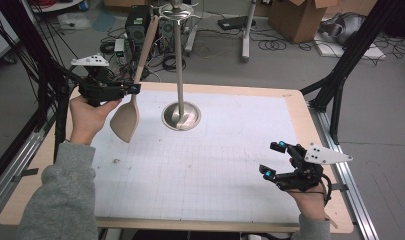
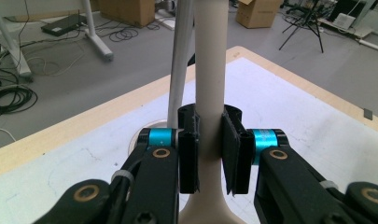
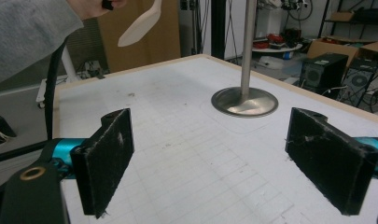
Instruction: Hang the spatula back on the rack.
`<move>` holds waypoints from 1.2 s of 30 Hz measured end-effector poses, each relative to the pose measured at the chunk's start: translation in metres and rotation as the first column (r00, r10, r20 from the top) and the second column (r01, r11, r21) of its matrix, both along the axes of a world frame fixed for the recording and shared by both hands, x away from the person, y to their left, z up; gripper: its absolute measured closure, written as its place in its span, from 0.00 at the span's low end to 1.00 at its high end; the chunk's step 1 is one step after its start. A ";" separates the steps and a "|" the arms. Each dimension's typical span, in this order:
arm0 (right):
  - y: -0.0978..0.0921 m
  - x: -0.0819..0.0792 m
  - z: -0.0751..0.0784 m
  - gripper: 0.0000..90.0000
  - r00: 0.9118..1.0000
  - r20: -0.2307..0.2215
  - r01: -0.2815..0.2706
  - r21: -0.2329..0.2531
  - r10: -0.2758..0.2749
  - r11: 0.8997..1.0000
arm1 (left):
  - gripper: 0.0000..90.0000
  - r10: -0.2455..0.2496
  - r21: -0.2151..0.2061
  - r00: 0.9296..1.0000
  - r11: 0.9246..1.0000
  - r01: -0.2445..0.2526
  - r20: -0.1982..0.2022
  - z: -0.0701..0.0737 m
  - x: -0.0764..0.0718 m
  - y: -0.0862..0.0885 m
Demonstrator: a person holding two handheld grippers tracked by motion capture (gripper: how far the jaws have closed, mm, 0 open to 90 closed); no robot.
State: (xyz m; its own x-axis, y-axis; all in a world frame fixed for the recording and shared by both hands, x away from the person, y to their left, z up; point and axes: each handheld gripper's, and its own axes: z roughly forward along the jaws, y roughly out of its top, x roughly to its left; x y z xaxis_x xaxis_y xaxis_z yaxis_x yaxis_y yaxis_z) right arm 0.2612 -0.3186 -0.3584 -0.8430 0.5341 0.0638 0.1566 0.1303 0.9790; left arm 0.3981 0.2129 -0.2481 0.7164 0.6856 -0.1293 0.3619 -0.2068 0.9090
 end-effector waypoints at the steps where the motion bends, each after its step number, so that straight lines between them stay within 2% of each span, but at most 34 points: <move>1: 0.000 -0.001 0.000 0.16 1.000 -0.007 -0.003 -0.001 0.003 1.000 | 0.87 0.000 0.002 1.000 1.000 0.000 -0.001 -0.001 0.001 -0.001; 9: 0.000 0.000 0.000 0.16 1.000 -0.005 -0.006 -0.006 0.006 1.000 | 0.87 -0.006 0.007 1.000 1.000 0.006 -0.002 -0.006 0.008 -0.007; 14: 0.000 0.000 -0.001 0.16 1.000 -0.006 -0.003 -0.006 0.003 1.000 | 0.87 -0.005 0.024 1.000 1.000 0.005 0.000 -0.009 0.011 -0.012; 27: -0.001 0.000 -0.001 0.16 1.000 -0.008 0.001 -0.004 -0.001 1.000 | 0.86 0.016 0.051 1.000 0.999 -0.016 0.010 -0.016 0.018 -0.023; 36: -0.001 0.000 -0.001 0.16 1.000 -0.006 -0.001 -0.003 0.001 1.000 | 0.86 0.015 0.046 1.000 0.999 -0.015 0.004 -0.018 0.021 -0.027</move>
State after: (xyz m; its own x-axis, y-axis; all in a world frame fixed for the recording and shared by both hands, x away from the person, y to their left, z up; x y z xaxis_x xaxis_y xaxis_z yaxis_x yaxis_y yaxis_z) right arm 0.2611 -0.3195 -0.3594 -0.8431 0.5335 0.0674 0.1624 0.1331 0.9777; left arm 0.4193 0.1856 -0.2659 0.7062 0.7017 -0.0946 0.3622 -0.2432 0.8998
